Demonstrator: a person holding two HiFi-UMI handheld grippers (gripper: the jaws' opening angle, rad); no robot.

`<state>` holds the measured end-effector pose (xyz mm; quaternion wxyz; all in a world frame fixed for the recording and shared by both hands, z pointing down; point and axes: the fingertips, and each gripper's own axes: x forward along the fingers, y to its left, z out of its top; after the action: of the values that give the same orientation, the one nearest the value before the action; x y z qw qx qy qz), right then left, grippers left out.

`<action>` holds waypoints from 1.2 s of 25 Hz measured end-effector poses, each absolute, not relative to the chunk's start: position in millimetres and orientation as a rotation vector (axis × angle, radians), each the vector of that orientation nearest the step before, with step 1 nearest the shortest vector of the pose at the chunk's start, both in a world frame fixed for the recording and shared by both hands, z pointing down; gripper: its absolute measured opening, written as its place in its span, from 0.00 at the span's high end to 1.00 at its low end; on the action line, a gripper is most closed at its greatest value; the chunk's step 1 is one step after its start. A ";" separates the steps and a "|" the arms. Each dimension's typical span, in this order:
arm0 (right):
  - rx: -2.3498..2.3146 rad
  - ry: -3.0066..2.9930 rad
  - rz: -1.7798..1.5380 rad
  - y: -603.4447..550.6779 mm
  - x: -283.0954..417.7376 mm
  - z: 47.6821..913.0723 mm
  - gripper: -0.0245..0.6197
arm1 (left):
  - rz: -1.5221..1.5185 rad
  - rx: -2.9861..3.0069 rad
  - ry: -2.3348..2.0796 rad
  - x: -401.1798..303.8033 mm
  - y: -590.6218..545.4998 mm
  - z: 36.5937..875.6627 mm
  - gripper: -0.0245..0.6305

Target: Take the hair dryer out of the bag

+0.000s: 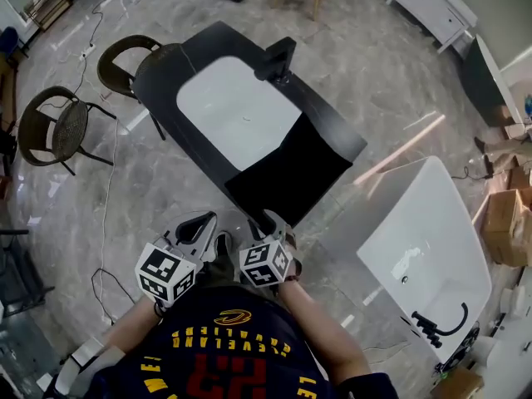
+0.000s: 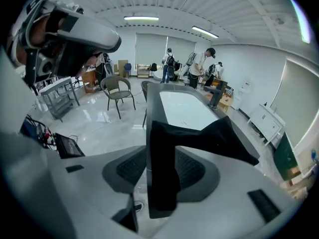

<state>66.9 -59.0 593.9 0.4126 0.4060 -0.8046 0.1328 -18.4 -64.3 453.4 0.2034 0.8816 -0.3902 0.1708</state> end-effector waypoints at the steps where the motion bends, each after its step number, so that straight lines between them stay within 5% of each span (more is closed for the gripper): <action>1: 1.019 -2.001 0.312 -62.1 66.8 599.9 0.72 | 0.494 2.460 -1.087 -19.4 -66.9 458.1 0.96; 12: 0.996 -1.786 0.078 -76.0 74.9 649.0 0.67 | 0.580 2.424 -1.007 -31.0 -73.2 491.9 0.94; 16: 1.069 -1.845 0.104 -78.5 76.8 626.6 0.92 | 0.607 2.425 -0.947 -24.1 -69.3 497.3 0.94; 30: 1.147 -2.083 0.412 -92.4 81.1 552.3 0.93 | 0.720 2.592 -0.718 39.0 -62.9 545.0 0.94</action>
<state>81.1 -92.4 552.3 0.3563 0.4441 -0.8065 0.1594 39.0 -62.9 545.0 0.1779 0.9161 -0.2539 0.2544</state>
